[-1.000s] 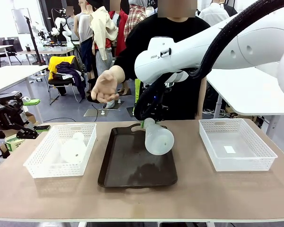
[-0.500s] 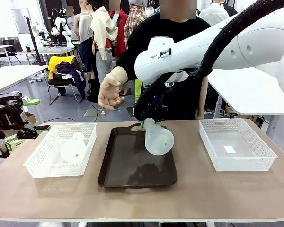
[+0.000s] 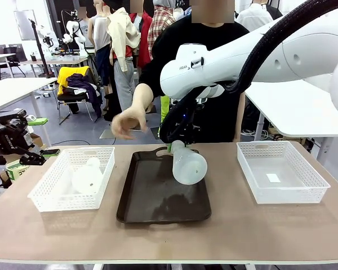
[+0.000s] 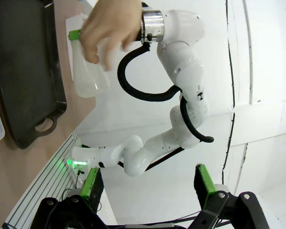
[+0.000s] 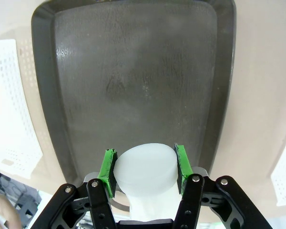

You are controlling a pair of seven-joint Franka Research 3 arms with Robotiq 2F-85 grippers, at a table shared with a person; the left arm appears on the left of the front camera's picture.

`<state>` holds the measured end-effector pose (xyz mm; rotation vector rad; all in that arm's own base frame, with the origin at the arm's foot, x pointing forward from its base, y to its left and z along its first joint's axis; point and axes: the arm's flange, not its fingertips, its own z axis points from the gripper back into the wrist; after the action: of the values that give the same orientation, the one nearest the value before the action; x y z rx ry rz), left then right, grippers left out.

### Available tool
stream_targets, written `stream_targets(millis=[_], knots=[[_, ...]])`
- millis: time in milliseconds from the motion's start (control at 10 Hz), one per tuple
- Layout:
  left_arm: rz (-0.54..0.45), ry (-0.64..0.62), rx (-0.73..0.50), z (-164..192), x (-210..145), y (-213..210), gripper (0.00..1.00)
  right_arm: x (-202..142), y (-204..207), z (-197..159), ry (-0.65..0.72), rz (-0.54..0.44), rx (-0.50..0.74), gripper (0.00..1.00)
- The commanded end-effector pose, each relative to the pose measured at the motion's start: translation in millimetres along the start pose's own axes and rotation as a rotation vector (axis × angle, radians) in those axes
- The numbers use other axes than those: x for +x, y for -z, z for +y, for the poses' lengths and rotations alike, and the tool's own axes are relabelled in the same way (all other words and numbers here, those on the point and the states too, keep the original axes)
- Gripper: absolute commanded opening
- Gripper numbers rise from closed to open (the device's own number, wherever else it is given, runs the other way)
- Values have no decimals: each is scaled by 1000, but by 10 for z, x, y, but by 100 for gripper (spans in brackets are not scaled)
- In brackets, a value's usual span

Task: Prepare the laboratory tools.
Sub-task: Place the picked Big flask upright in the Handle tray as instructed by the person.

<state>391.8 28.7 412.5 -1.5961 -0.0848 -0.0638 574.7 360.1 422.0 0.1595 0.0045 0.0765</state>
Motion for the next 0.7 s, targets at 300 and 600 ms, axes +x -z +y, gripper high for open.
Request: stream_targets(millis=[300,600], knots=[[2,4,-10,-25,-6,-18,100,4,2,-13,-6,-5,-9,0],[2,4,-10,-25,-6,-18,100,-44,-114,66,-121,-3,69,0]])
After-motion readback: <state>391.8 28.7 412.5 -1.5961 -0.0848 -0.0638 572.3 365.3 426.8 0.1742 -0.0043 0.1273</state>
